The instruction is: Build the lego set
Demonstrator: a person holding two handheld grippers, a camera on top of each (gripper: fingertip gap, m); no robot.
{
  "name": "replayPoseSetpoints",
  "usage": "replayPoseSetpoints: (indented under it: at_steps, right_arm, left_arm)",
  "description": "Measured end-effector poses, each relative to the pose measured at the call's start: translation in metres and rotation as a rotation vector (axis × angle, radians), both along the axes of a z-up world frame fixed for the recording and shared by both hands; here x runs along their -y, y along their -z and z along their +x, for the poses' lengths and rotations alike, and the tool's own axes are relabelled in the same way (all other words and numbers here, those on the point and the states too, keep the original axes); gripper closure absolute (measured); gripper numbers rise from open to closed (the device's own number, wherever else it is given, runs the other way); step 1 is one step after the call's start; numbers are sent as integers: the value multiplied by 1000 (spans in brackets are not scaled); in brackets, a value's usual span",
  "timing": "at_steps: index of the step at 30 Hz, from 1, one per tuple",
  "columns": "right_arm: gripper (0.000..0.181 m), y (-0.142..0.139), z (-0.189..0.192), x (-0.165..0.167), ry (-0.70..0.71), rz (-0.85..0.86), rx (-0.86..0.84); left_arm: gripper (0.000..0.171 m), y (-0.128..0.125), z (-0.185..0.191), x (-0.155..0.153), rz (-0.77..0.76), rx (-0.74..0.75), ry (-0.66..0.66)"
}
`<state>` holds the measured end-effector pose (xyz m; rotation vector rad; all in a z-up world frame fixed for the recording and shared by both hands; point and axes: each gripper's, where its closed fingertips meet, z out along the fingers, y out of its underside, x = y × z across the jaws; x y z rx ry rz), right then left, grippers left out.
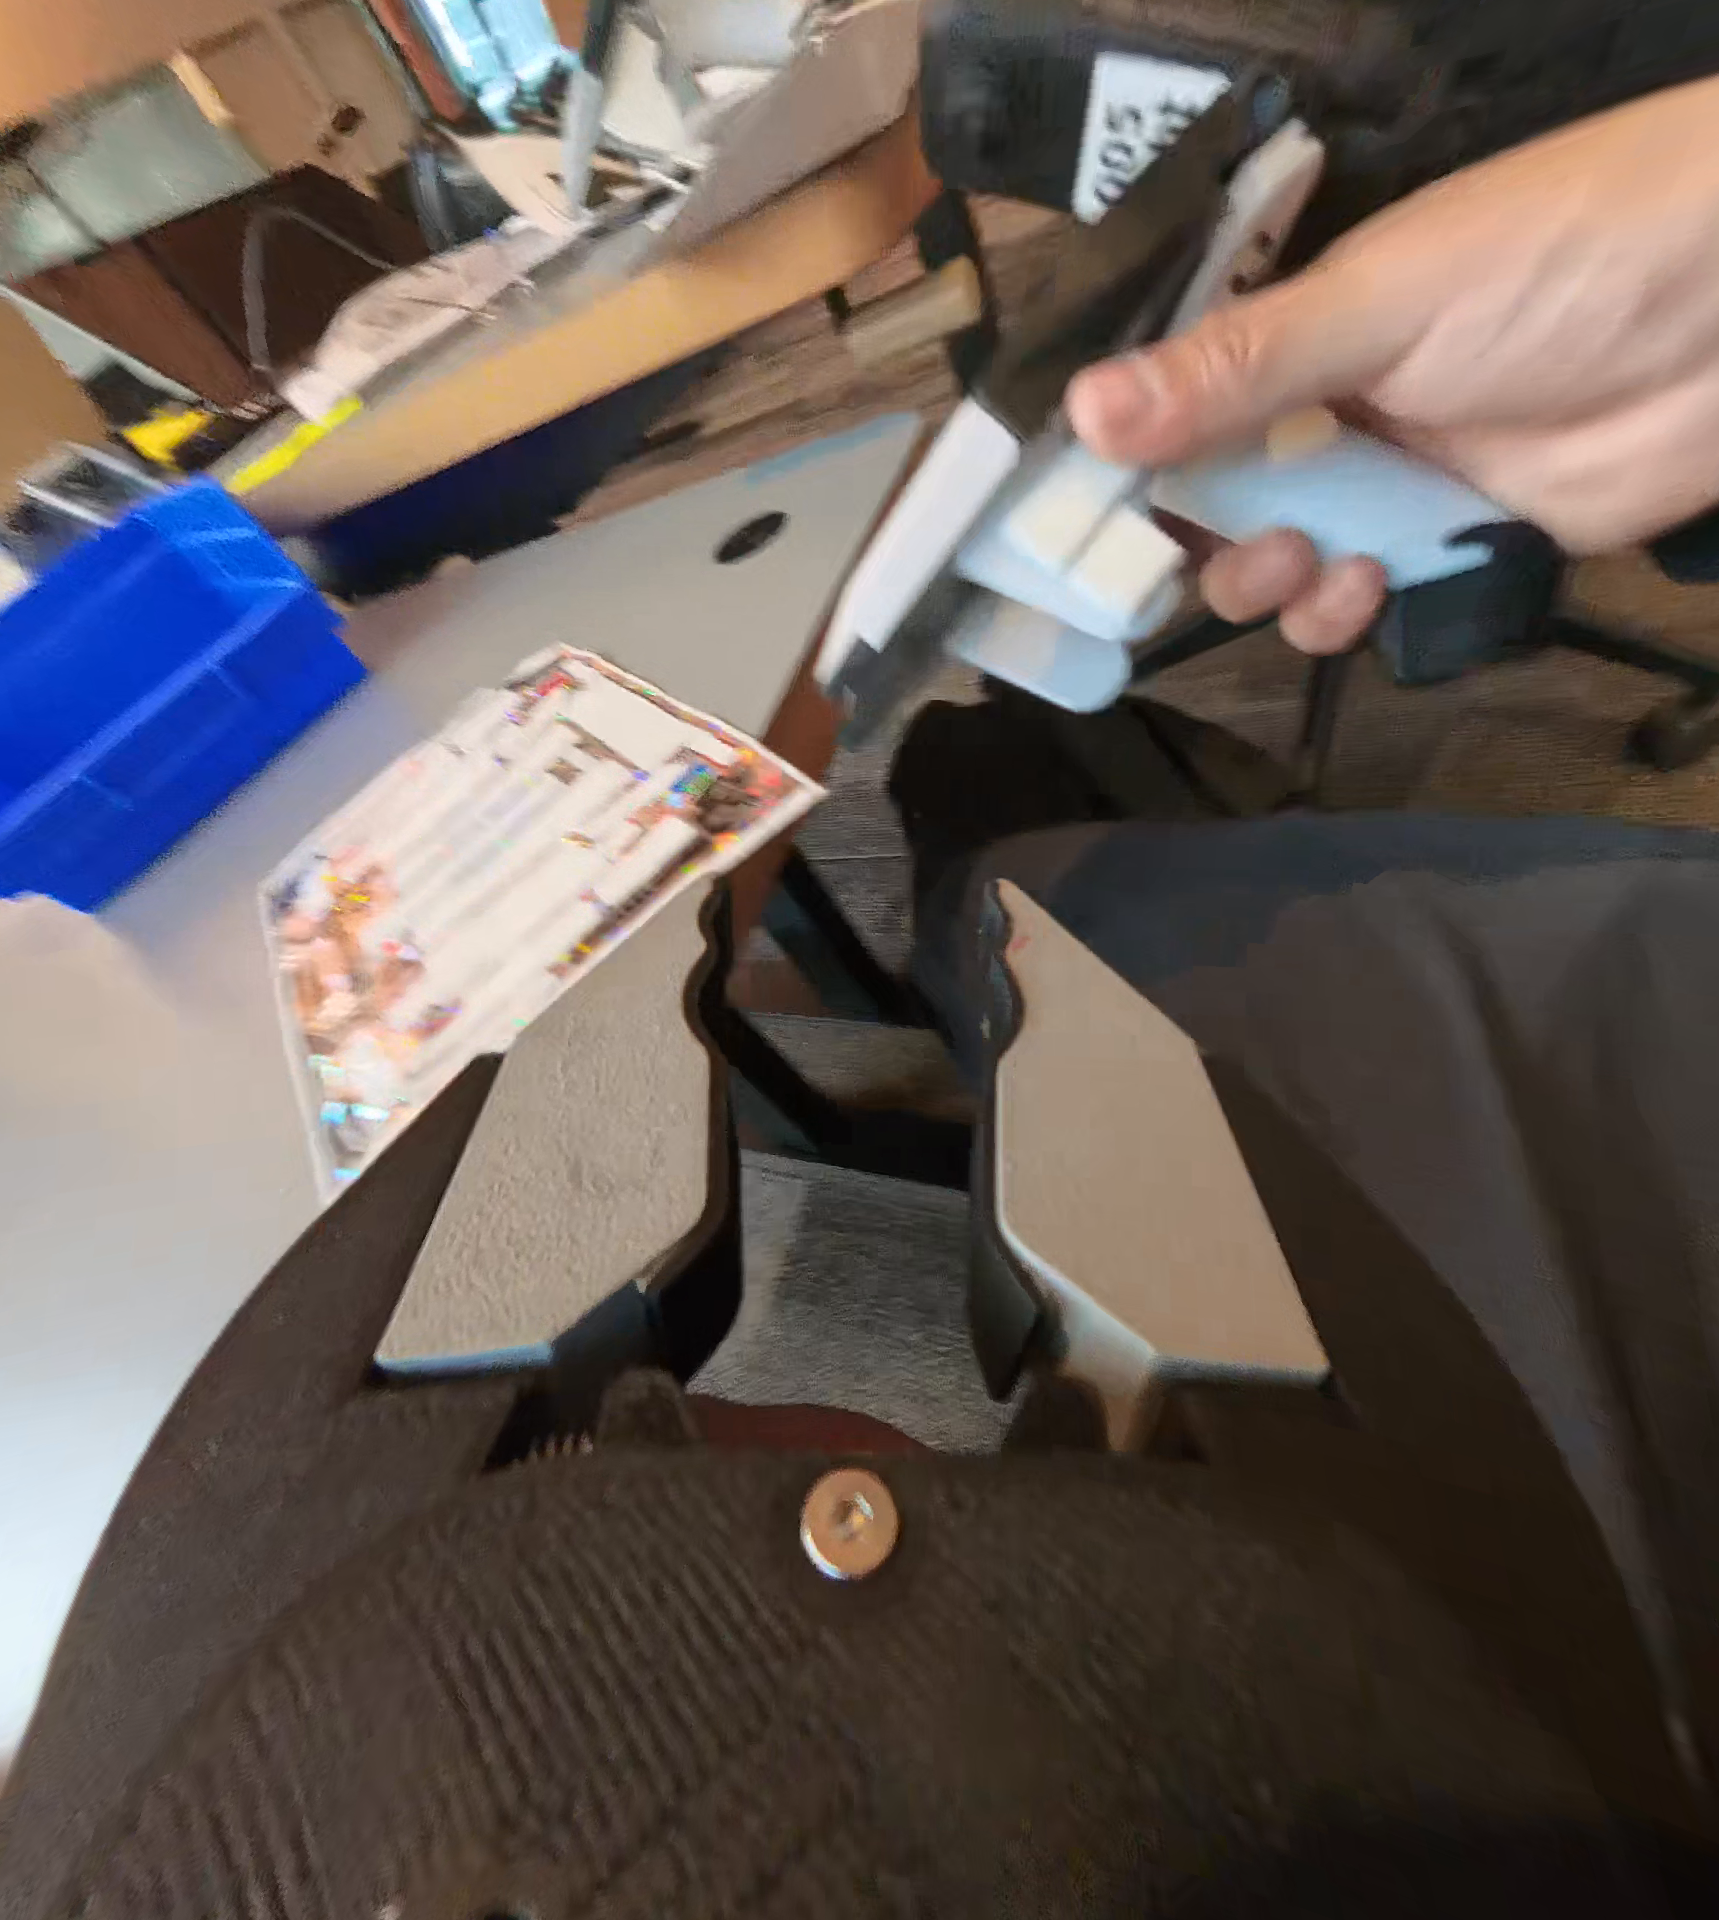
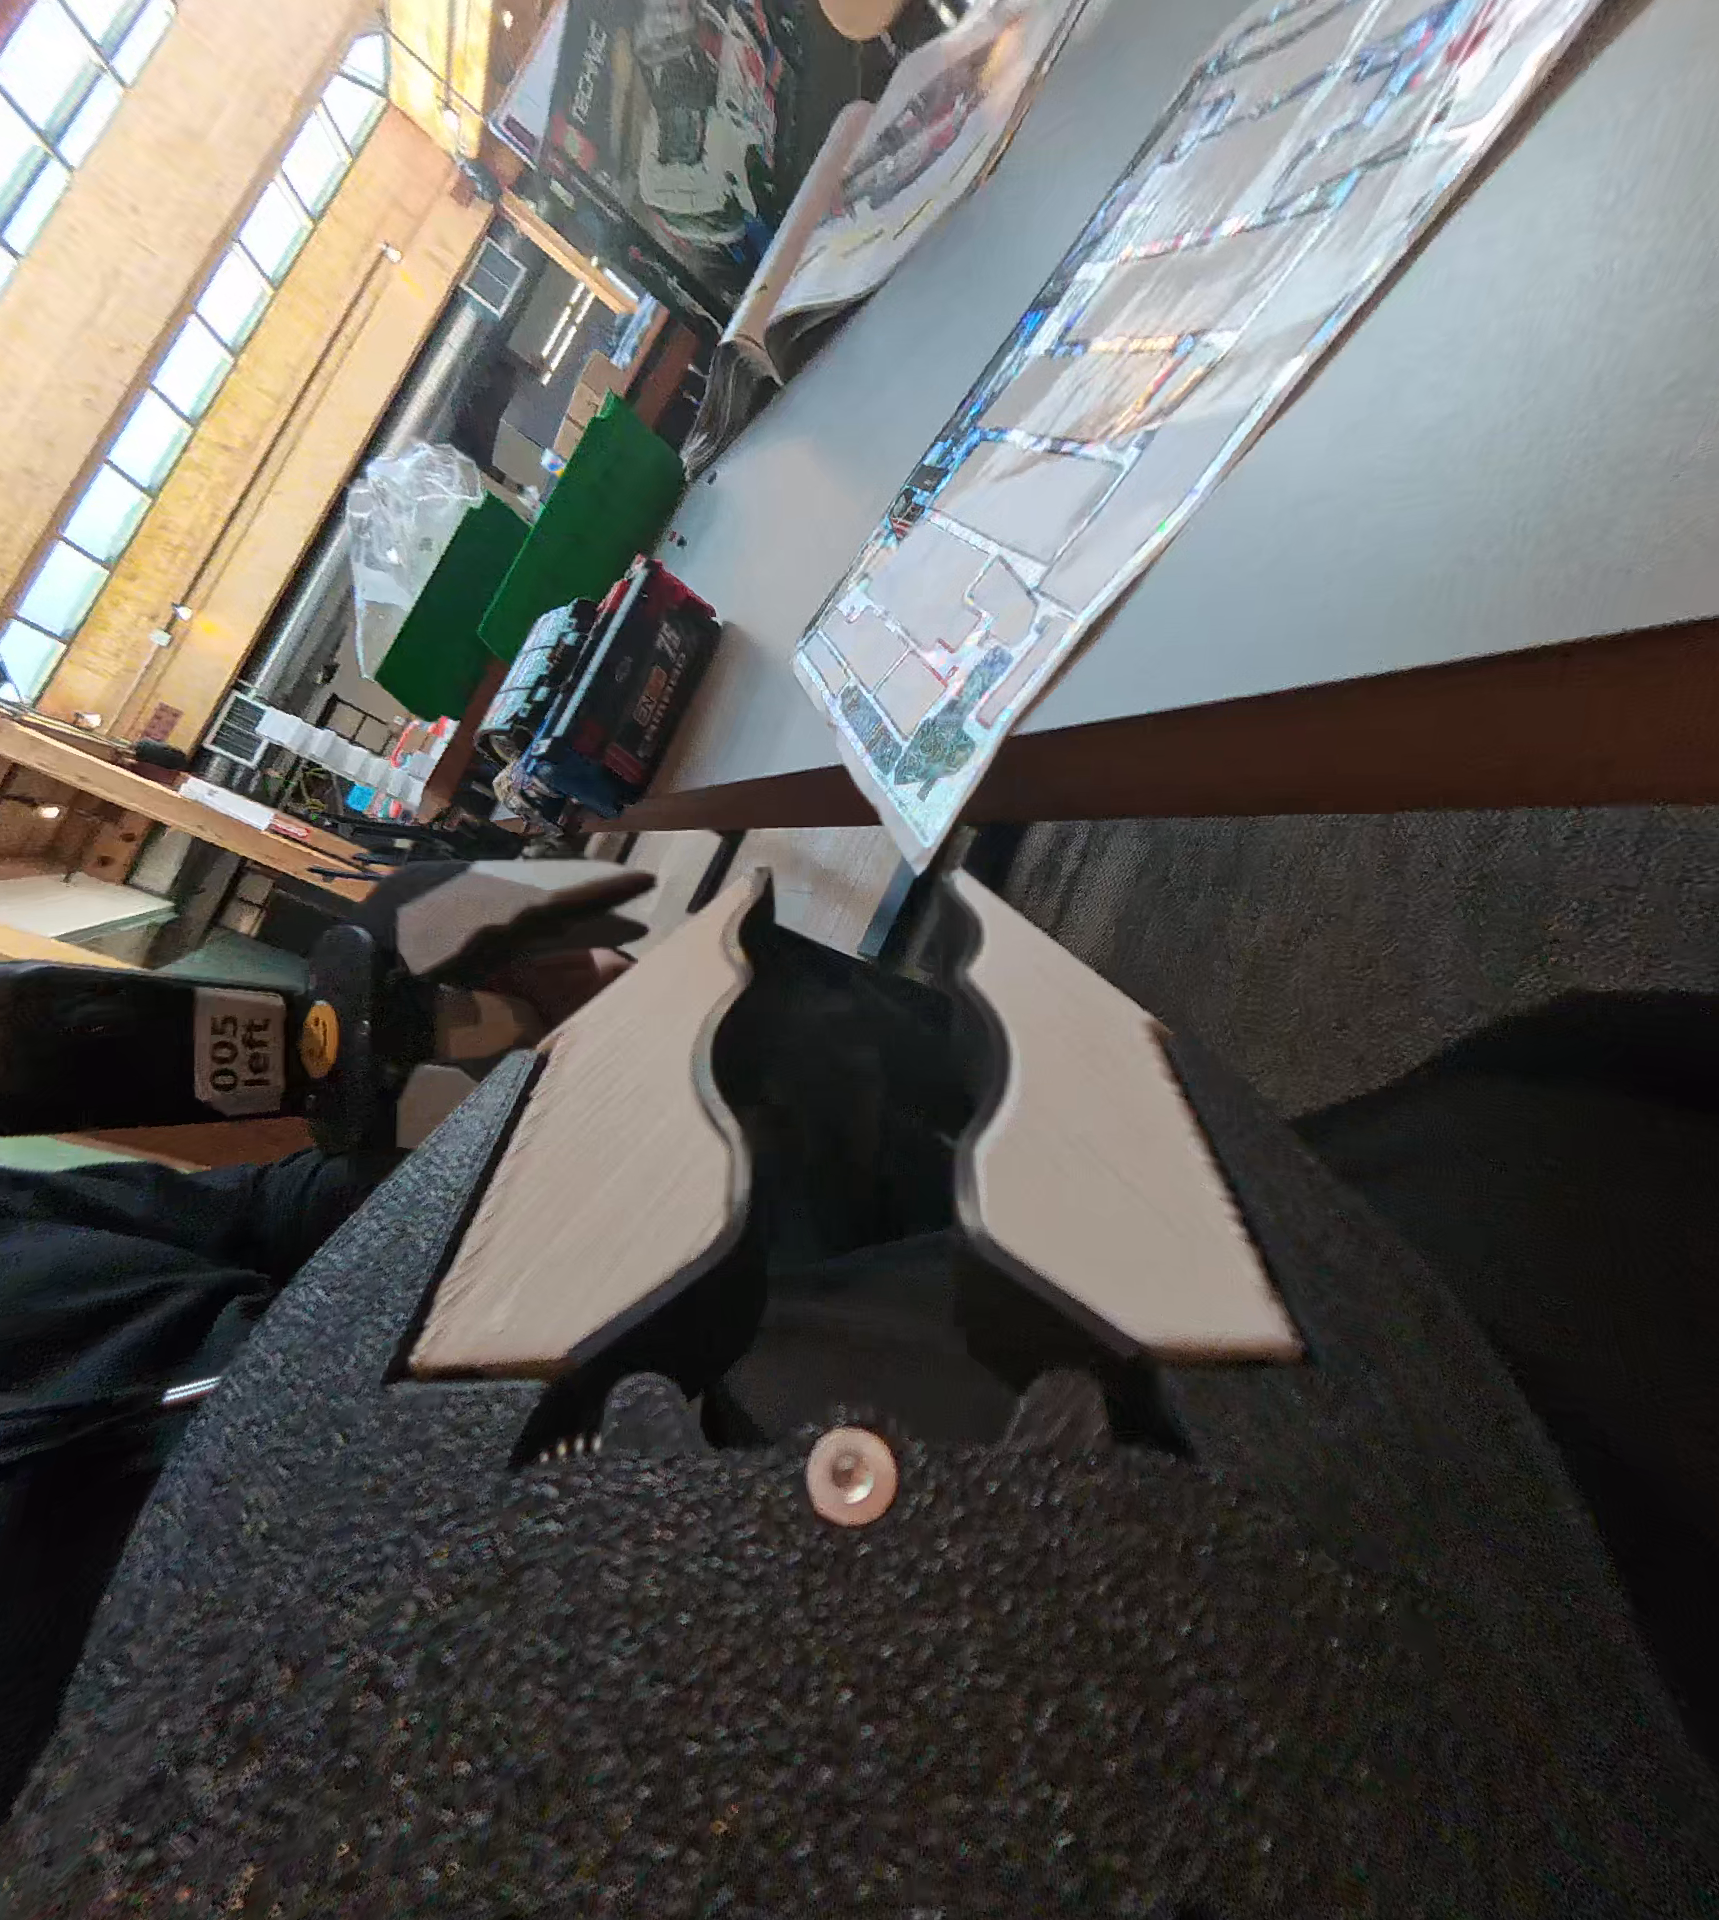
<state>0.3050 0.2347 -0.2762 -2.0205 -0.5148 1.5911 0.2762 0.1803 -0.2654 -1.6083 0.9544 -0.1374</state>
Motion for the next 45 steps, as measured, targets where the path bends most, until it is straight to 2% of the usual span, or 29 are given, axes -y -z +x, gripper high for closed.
replayPoseSetpoints:
  at_steps: [4, 7, 8, 12, 15, 16, 18, 19, 22, 25, 27, 30, 31, 32, 35, 36, 40, 41, 43, 45]
  right_arm:
    - [149, 6, -19, -3, -60, -39, -47]
    - [164, 5, -30, -8, -78, -60, -99]
    - [180, 3, -33, -8, -83, -72, -136]
    - [181, -9, -31, 1, -104, -63, -206]
    - [181, -22, -24, 17, -140, -35, -225]
    - [181, -25, -21, 22, -149, -21, -222]
    - [181, -28, -15, 29, -158, 15, -204]
    - [181, -27, -12, 30, -153, 26, -189]
    - [181, -22, -2, 29, -116, 7, -157]
    - [152, -32, -1, 35, -148, -55, -219]
    - [144, -35, -4, 36, -164, -74, -242]
    - [157, -47, -11, 39, -205, -89, -325]
    - [173, -51, -13, 41, -220, -82, -349]
    - [181, -53, -15, 41, -217, -70, -362]
    - [175, -52, -18, 41, -222, -72, -354]
    - [181, -51, -17, 41, -217, -58, -351]
    - [181, -59, -14, 37, -191, -2, -375]
    - [181, -64, -12, 35, -181, 4, -392]
    - [181, -71, -9, 32, -167, 10, -409]
    - [181, -76, -8, 30, -160, 17, -411]
  left_arm:
    - [124, -13, -13, -28, 55, -128, -77]
    - [122, -12, -18, -45, 54, -198, -95]
    - [122, -8, -18, -49, 55, -233, -91]
    - [122, 13, -30, -63, 107, -473, -104]
    - [137, 16, -29, -61, 176, -526, -83]
    - [144, 14, -28, -60, 203, -526, -78]
    - [168, 7, -24, -59, 279, -532, -82]
    - [171, 1, -23, -59, 329, -532, -91]
    - [171, -10, -16, -55, 455, -532, -94]
    - [171, -20, -10, -49, 553, -522, -96]
    - [171, -24, -8, -46, 555, -470, -86]
    - [171, -30, -8, -43, 583, -458, -90]
    - [171, -30, -8, -42, 577, -457, -89]
    - [171, -31, -8, -41, 574, -456, -88]
    - [171, -33, -7, -40, 582, -459, -91]
    - [171, -32, -6, -39, 565, -444, -87]
    - [171, -24, 2, -38, 481, -398, -45]
    - [170, -25, 5, -37, 460, -369, -36]
    - [154, -32, 10, -31, 414, -288, -3]
    - [150, -41, 12, -27, 366, -219, 23]
